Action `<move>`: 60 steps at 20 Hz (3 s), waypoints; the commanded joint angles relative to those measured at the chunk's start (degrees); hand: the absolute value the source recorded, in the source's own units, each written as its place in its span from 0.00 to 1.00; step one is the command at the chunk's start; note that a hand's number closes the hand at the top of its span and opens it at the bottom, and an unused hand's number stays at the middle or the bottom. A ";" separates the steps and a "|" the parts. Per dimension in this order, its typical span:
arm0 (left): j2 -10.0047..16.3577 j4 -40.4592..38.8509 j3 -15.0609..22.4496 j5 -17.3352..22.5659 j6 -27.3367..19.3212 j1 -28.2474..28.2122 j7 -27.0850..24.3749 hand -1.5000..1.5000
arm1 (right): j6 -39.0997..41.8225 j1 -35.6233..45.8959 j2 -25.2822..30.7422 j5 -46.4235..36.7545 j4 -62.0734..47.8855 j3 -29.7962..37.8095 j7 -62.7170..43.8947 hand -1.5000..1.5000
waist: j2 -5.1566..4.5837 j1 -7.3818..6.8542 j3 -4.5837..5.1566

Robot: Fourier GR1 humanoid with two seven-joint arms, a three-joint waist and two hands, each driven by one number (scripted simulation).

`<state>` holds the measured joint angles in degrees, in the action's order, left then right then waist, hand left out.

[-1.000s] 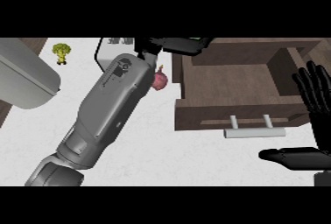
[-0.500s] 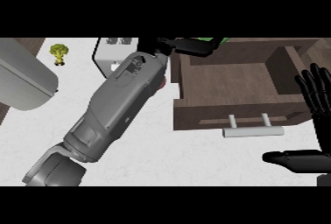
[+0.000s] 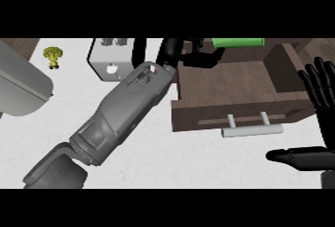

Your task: Pick up the cup, place it into the drawer and close the drawer

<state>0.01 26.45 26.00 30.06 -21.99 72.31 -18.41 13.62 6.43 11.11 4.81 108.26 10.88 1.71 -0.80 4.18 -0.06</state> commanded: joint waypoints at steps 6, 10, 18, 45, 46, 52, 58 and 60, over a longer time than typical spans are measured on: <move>-0.01 -3.15 10.99 1.47 -3.26 1.63 4.94 0.00 | 1.00 -0.27 0.09 -1.45 -1.42 -0.92 2.96 0.00 | -0.41 1.35 -0.04; -0.01 -1.38 12.96 3.25 -7.01 -0.69 1.94 0.00 | 0.30 1.31 -0.94 -1.09 -1.27 -1.89 1.53 0.00 | -0.44 1.14 0.00; -0.01 2.57 10.08 7.91 -7.58 -0.22 -4.86 0.00 | 8.69 -0.01 0.96 11.44 0.66 -0.18 -0.02 1.00 | 0.02 0.03 0.02; 19.59 34.16 -1.39 8.46 -2.04 -20.79 5.56 0.00 | 0.99 -0.16 3.43 -30.96 -3.14 -16.54 2.07 1.00 | 0.99 -6.07 0.05; 19.71 35.90 -0.92 8.17 -3.13 -21.76 5.73 0.00 | -0.09 -0.07 3.91 -34.92 -3.12 -18.69 1.59 1.00 | 1.11 -6.52 0.06; 26.28 44.15 -3.26 10.09 1.23 -29.52 7.27 0.00 | -2.72 6.35 6.85 -46.93 -14.56 -22.79 2.34 1.00 | 1.02 -7.23 0.08; 30.57 45.56 -7.37 10.81 5.47 -34.04 6.35 0.00 | -12.00 14.01 5.14 -55.87 -34.58 -24.50 10.80 1.00 | 0.47 -6.40 0.01; 31.48 46.42 -8.35 11.44 8.39 -38.23 4.31 0.00 | -11.98 18.69 2.85 -56.85 -41.19 -24.52 9.61 1.00 | 0.40 -6.54 0.05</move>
<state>27.94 71.81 20.79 39.95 -18.51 37.69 -13.55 3.97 18.86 16.20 -48.49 78.14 -12.62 9.78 -0.08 -2.58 0.08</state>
